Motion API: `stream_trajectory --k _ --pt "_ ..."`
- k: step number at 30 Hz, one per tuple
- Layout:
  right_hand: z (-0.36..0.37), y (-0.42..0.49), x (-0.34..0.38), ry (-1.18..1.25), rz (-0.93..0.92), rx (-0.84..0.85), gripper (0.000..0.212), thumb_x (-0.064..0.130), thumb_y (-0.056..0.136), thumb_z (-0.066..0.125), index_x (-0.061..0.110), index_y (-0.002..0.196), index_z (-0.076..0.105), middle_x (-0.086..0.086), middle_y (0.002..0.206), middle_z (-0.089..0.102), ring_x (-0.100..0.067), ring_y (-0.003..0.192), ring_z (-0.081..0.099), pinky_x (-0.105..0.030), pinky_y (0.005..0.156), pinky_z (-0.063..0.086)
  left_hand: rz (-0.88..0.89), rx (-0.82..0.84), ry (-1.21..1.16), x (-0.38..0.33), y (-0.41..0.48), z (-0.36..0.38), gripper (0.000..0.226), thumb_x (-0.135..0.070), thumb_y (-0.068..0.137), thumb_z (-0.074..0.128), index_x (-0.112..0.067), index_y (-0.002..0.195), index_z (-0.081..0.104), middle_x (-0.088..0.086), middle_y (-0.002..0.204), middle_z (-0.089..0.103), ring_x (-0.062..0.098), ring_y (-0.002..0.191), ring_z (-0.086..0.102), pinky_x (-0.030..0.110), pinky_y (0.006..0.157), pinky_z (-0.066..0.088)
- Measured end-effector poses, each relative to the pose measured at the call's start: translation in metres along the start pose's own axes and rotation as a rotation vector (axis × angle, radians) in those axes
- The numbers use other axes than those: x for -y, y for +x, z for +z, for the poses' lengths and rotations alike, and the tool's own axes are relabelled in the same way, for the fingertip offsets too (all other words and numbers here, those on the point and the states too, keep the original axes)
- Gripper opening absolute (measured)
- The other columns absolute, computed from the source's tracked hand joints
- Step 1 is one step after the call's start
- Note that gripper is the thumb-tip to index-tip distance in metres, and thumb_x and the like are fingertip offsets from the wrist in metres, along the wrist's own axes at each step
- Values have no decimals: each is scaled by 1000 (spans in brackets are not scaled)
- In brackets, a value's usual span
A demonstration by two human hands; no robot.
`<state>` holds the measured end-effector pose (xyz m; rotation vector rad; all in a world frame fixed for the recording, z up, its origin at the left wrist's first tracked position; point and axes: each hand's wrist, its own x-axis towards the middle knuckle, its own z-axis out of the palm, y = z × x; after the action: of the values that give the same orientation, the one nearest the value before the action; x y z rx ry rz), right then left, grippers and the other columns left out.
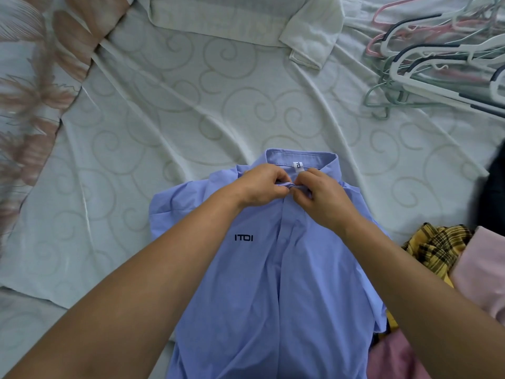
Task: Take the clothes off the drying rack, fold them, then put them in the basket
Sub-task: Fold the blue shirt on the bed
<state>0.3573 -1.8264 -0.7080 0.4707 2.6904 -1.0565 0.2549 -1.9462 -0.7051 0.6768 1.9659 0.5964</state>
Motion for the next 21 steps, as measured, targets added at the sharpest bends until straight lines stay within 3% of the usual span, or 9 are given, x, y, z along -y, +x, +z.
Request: stream_trajectory --k 2,6,7,10,12,14,17,19,21 --pt "1 1 -1 15 9 -19 14 10 89 56 0 79 57 10 67 36 -18 69 40 -26 55 27 -2 11 18 0 0 2 23 -22 91 54 -2 97 65 15 99 66 18 84 54 40 84 45" --pt "-3 -1 -10 -22 27 36 16 22 91 57 7 93 62 2 85 49 -18 79 47 -38 71 44 28 -10 -79 1 -6 -6 32 -35 95 48 -11 104 66 4 103 64 16 98 56 30 90 39" --pt "-6 -1 -12 -42 26 62 20 28 90 59 10 99 63 2 92 51 -17 82 47 -39 74 46 53 -47 -19 4 -6 -11 32 -33 97 45 -12 109 65 2 108 63 17 106 55 32 96 37" --pt "-19 -2 -19 -131 16 144 34 33 88 62 21 119 59 3 112 51 -18 87 49 -35 76 46 176 -96 454 16 0 -25 30 -25 95 48 -25 124 56 -6 123 56 15 125 40 31 100 23" --pt "-27 1 -24 -198 32 116 30 25 91 57 19 120 59 -2 116 54 -25 97 56 -33 76 43 243 -100 699 18 5 -24 31 -24 93 49 -26 124 54 -7 122 54 16 124 36 30 96 17" --pt "-31 5 -26 -248 99 55 23 22 93 53 16 114 62 -5 112 58 -28 102 57 -33 75 42 295 -191 812 14 8 -19 23 -26 92 49 -18 112 59 0 112 58 22 116 41 31 94 18" --pt "-29 11 -33 -201 183 -65 32 20 92 55 15 123 55 -7 123 51 -31 105 55 -36 77 43 289 -344 693 10 14 -19 33 -32 85 60 -14 113 59 10 114 56 28 115 43 35 95 18" --pt "-26 9 -37 -97 206 -175 50 14 88 60 13 135 44 -10 135 39 -30 112 50 -36 83 42 119 -427 537 18 15 -22 57 -41 80 67 -18 129 49 9 128 45 27 123 36 35 102 19" --pt "-23 0 -45 -42 272 -268 54 12 86 63 8 135 42 -15 136 37 -32 118 44 -39 91 40 -101 -543 290 33 8 -27 63 -41 80 68 -13 131 45 12 132 42 29 124 36 37 100 28"
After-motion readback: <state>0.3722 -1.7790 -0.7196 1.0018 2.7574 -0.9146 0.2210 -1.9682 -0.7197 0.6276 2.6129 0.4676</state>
